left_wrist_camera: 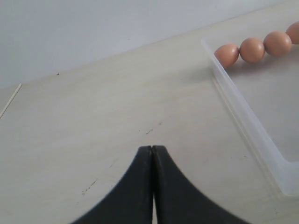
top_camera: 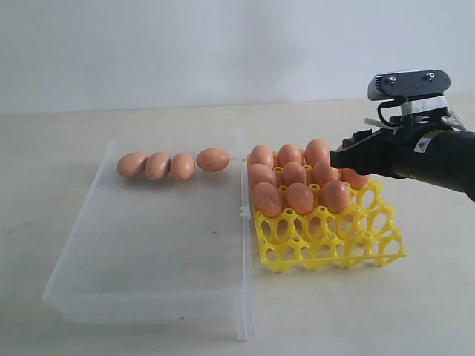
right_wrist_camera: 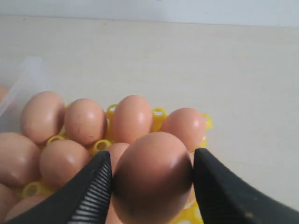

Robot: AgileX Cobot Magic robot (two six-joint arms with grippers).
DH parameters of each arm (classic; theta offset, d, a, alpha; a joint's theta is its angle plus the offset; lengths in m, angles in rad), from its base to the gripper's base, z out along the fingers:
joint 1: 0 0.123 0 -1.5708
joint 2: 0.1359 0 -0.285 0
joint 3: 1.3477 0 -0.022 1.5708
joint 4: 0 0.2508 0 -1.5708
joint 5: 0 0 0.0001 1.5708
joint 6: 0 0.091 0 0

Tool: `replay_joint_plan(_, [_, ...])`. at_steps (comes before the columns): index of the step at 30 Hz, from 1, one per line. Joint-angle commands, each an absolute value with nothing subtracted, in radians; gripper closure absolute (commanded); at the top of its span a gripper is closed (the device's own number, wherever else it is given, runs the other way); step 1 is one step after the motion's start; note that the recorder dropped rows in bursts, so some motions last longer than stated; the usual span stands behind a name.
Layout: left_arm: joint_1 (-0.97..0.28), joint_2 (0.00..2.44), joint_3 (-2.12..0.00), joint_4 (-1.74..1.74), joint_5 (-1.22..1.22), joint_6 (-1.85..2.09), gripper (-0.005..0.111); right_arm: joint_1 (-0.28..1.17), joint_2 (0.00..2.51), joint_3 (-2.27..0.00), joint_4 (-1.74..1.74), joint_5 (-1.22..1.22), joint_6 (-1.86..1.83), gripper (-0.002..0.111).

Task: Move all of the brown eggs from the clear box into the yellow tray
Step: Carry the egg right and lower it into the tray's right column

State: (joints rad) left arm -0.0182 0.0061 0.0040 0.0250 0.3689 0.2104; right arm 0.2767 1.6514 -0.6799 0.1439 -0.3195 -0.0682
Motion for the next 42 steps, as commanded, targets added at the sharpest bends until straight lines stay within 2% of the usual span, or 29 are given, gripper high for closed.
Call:
replay_joint_plan(1, [-0.02,0.0,0.0,0.025,0.361,0.205,0.107,0.232,1.649,-0.675,0.138,-0.345,-0.08,0.108])
replay_joint_plan(26, [-0.02,0.0,0.0,0.025,0.361,0.205,0.107,0.232,1.775,-0.675,0.092,-0.308,0.0,0.106])
replay_joint_plan(30, [-0.02,0.0,0.0,0.025,0.361,0.205,0.107,0.232,1.779,-0.675,0.068,-0.301,0.0,0.09])
replay_joint_plan(34, [-0.02,0.0,0.0,0.025,0.361,0.205,0.107,0.232,1.779,-0.675,0.068,-0.266,0.0,0.056])
replay_joint_plan(36, [-0.02,0.0,0.0,0.025,0.361,0.205,0.107,0.232,1.779,-0.675,0.068,-0.261,0.0,0.044])
replay_joint_plan(38, [-0.02,0.0,0.0,0.025,0.361,0.205,0.107,0.232,1.767,-0.675,0.068,-0.244,0.0,0.041])
replay_joint_plan(42, [-0.02,0.0,0.0,0.025,0.361,0.205,0.107,0.232,1.696,-0.675,0.068,-0.214,0.0,0.044])
